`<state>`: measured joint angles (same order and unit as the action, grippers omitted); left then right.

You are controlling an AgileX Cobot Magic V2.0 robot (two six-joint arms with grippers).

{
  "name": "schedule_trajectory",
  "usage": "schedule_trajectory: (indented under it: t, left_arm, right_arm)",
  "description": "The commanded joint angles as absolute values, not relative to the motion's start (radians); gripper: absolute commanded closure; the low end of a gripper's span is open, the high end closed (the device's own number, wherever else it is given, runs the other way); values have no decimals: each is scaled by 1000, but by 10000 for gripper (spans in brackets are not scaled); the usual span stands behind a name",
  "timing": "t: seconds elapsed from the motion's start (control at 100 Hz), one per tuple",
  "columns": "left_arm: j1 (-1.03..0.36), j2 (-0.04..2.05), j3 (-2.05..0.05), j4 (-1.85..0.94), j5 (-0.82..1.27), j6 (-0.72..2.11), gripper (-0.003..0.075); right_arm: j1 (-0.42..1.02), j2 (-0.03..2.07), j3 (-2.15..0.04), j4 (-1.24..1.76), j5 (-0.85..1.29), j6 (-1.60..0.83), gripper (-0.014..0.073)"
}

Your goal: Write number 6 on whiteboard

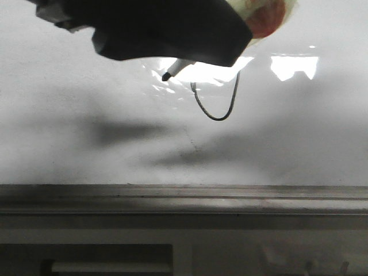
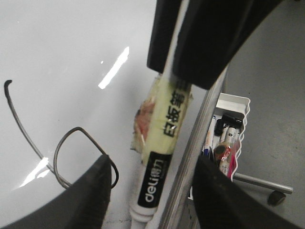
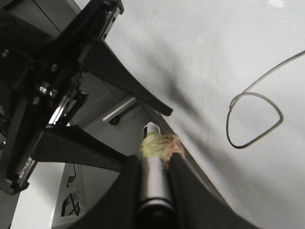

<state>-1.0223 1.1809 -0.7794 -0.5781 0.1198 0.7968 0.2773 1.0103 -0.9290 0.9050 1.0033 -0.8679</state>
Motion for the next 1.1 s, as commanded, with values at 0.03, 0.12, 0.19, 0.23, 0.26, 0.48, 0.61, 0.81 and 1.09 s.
schedule_trajectory:
  t: [0.03, 0.12, 0.19, 0.23, 0.26, 0.48, 0.61, 0.81, 1.09]
  left_arm:
    - [-1031, 1180, -821, -577, 48, 797, 403]
    - [-1031, 1187, -821, -568, 48, 797, 454]
    - [-1031, 1189, -821, -568, 47, 797, 514]
    - [-1031, 1189, -821, -568, 44, 797, 551]
    - [-1031, 1189, -821, -568, 42, 797, 592]
    - [-1031, 1189, -821, -567, 42, 797, 741]
    - [-1024, 1184, -821, -574, 42, 797, 741]
    - [-938, 1102, -799, -729, 66, 794, 741]
    - [-821, 908, -582, -1153, -104, 794, 741]
  right_arm:
    - [273, 1006, -962, 948, 990, -876, 639]
    - [273, 1006, -962, 948, 992, -876, 639]
    - [273, 1006, -962, 948, 992, -876, 639]
    - [273, 1006, -962, 948, 992, -876, 639]
    - [273, 1006, -962, 948, 992, -876, 638]
    - [273, 1006, -962, 948, 1005, -885, 519]
    - [273, 1006, -962, 946, 1016, -885, 209]
    - [195, 962, -960, 869, 1026, -878, 106]
    - [32, 766, -796, 783, 926, -848, 106]
